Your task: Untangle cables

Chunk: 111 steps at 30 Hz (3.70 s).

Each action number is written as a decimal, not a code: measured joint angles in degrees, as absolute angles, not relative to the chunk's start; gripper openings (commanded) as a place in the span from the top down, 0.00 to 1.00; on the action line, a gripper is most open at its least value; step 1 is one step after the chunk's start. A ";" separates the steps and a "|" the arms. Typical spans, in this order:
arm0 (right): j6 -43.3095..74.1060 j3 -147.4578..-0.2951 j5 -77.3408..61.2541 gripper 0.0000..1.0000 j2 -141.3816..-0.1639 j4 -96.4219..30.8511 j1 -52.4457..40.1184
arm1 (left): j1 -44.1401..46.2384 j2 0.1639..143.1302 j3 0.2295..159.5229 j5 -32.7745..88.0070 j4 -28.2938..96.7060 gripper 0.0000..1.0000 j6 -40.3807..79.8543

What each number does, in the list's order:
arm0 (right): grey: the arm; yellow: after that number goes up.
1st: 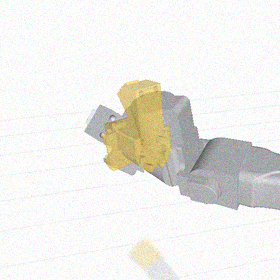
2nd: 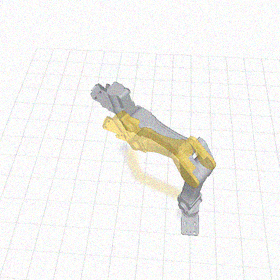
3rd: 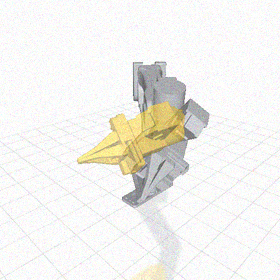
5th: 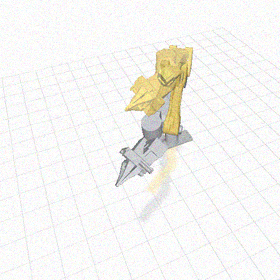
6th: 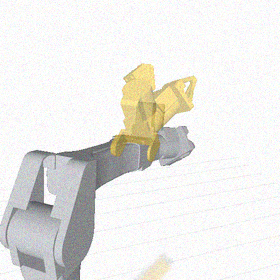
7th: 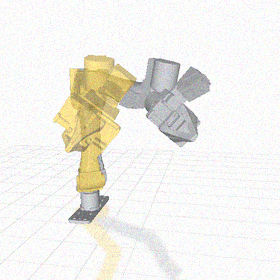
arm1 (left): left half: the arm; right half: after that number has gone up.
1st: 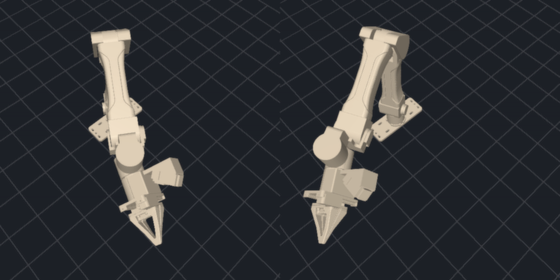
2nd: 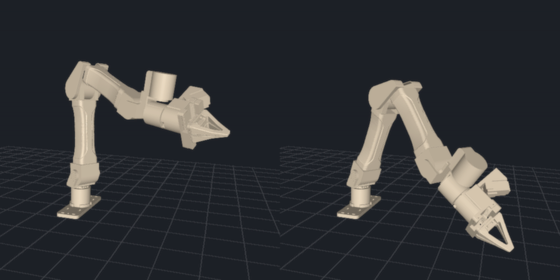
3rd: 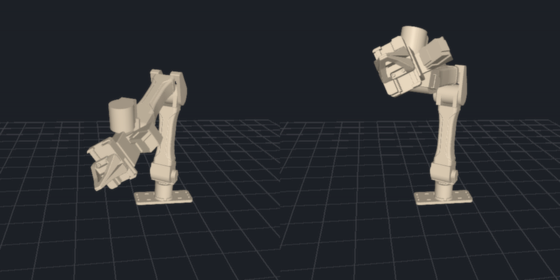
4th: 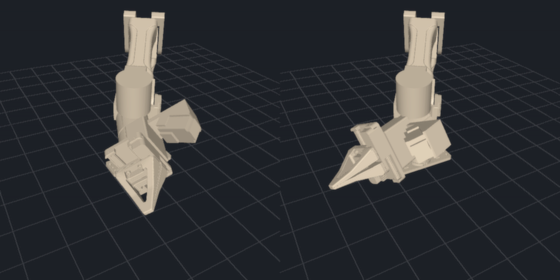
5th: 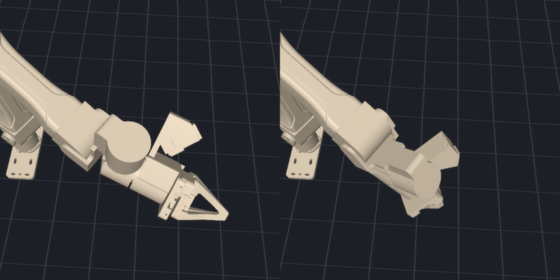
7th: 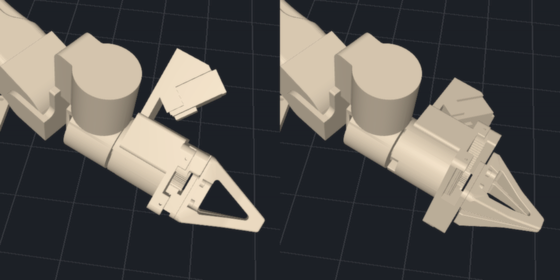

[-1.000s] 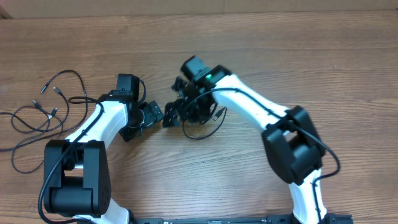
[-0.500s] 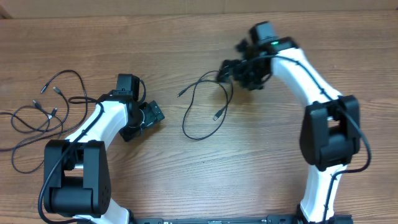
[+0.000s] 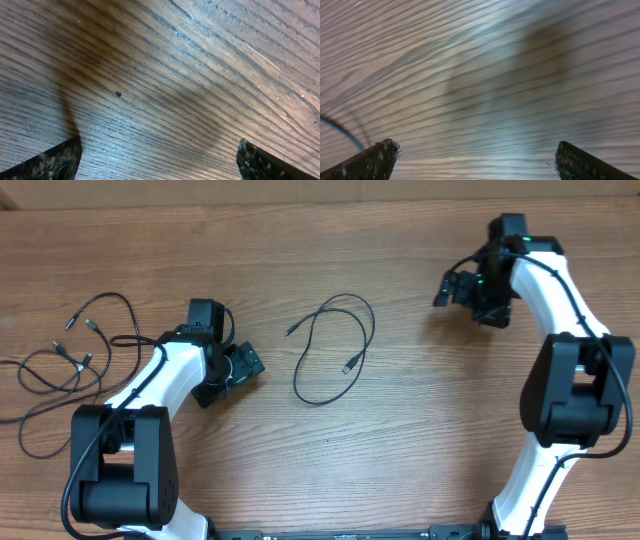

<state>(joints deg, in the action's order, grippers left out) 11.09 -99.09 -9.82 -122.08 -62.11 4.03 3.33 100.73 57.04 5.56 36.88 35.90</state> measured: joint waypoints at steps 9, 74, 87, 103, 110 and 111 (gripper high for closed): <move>11.09 -99.09 -8.97 0.00 -122.08 -61.73 6.33 | 3.11 101.16 56.42 4.40 37.06 0.96 36.07; 11.09 -99.09 -8.95 0.00 -122.08 -61.71 6.26 | 6.94 119.42 82.85 -15.62 78.22 0.36 20.71; 11.09 -99.09 -8.95 0.00 -122.08 -61.69 6.28 | 7.31 114.63 94.15 -4.01 77.19 0.23 16.91; 11.09 -99.09 -8.97 0.00 -122.08 -61.69 6.28 | 19.27 110.80 85.23 15.86 57.74 0.96 16.25; 11.07 -99.09 -8.95 0.00 -122.08 -61.69 6.28 | 22.41 110.87 83.48 16.47 54.19 0.41 15.44; 11.05 -99.09 -8.95 0.00 -122.08 -61.71 6.28 | 22.65 110.87 83.24 16.10 53.84 0.40 15.44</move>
<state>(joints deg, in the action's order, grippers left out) 11.05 -99.09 -8.95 -122.08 -61.71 6.28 22.65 110.87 83.24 16.10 53.84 15.44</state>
